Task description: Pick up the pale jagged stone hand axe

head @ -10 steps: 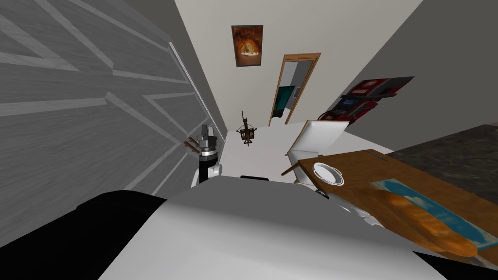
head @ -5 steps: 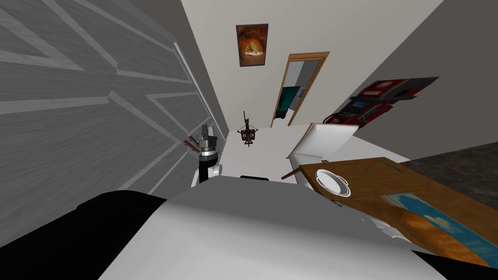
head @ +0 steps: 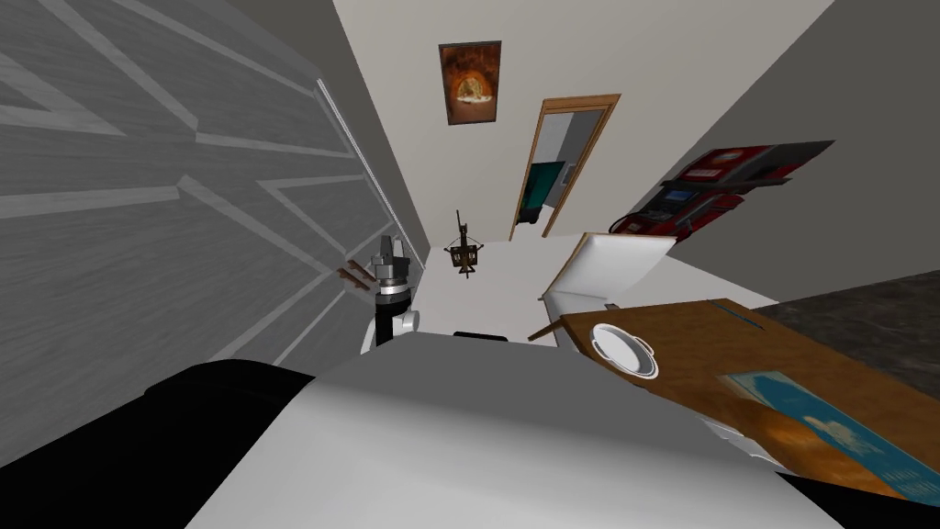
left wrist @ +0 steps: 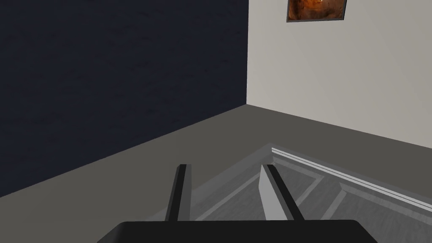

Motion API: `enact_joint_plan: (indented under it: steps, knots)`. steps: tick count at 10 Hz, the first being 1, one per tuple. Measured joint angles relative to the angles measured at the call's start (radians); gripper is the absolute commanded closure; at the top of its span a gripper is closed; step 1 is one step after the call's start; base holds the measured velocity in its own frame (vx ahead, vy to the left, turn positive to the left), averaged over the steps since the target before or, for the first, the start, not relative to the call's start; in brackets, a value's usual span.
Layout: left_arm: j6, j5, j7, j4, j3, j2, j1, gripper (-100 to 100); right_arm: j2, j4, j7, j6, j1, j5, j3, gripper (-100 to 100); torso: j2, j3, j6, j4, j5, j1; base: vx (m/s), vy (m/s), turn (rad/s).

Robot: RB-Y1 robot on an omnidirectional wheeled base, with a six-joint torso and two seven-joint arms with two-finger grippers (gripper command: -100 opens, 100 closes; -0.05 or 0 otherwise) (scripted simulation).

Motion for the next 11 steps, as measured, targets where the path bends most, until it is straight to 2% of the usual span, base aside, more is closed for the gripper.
enact_joint_plan:
  steps: [8, 9, 11]
  knots:
    - [0.0, 0.0, 0.0, 0.0, 0.0, 0.0, 0.0, 0, 0.075, 0.078, -0.006, -0.05, 0.015, 0.167, -0.038, -100, -0.002, -0.001, -0.001, -0.001, 0.0, 0.001, 0.081, -0.014, -0.112]
    - [0.0, 0.0, 0.0, 0.0, 0.0, 0.0, 0.0, 0, 0.076, 0.078, -0.007, -0.051, 0.015, 0.169, -0.038, 100, 0.0, 0.0, -0.001, 0.0, 0.0, 0.001, 0.0, 0.0, 0.0]
    - [0.0, 0.0, 0.0, 0.0, 0.0, 0.0, 0.0, 0, 0.076, 0.078, -0.006, -0.051, 0.015, 0.169, -0.038, 100, 0.002, 0.001, -0.001, 0.001, 0.001, 0.001, 0.0, 0.0, 0.0]
